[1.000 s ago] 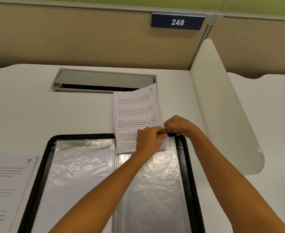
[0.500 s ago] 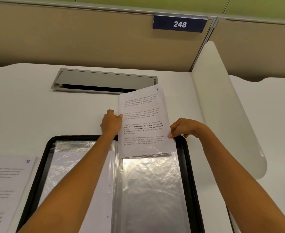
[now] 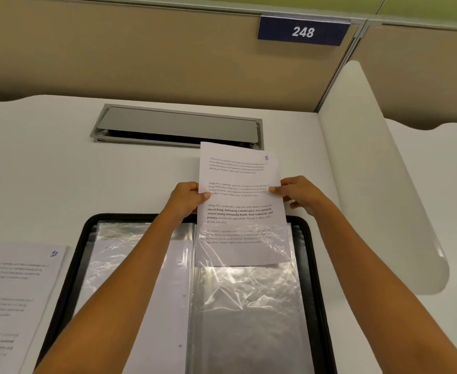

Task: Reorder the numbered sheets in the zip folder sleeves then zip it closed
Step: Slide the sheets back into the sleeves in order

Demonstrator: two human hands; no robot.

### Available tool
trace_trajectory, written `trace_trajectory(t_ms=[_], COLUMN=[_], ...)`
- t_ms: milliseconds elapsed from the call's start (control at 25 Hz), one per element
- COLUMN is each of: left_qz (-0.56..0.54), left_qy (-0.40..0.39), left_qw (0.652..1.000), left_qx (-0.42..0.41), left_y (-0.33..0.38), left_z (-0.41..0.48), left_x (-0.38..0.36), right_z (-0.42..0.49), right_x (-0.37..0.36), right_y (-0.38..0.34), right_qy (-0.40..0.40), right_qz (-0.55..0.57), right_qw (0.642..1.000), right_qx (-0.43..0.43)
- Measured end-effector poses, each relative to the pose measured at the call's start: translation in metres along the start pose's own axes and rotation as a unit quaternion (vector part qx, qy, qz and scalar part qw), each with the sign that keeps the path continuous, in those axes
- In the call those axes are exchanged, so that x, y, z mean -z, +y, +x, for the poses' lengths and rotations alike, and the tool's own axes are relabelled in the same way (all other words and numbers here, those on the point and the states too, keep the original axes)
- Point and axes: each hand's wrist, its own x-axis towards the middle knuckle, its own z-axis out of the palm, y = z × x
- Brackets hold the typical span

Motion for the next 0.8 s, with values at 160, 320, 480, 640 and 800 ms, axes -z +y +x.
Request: trace_trajectory(t_ms=[160, 320, 480, 640, 800], left_qz=[0.016, 0.102, 0.300, 0.330, 0.378], left_qy=[0.016, 0.064, 0.239, 0.036, -0.013], left_qw=[0.999, 0.991, 0.898, 0.890, 0.886], left_qx=[-0.035, -0.050, -0.214, -0.313, -0.270], left_y=[-0.010, -0.016, -0.017, -0.006, 0.004], left_z=[-0.016, -0.029, -0.058, -0.073, -0.063], left_x=[-0.005, -0.005, -0.023, -0.073, -0.106], right_z=[0.000, -0.005, -0.007, -0.003, -0.003], right_x=[-0.008, -0.003, 0.002, 0.005, 0.003], right_y=[-0.003, 0.004, 0.005, -0.011, -0.024], right_qy=[-0.012, -0.055, -0.057, -0.051, -0.068], right_qz=[0.051, 0.055, 0.060, 0.048, 0.035], right_qw=[0.998, 0.995, 0.993, 0.992, 0.990], right_qx=[0.030, 0.063, 0.080, 0.102, 0.116])
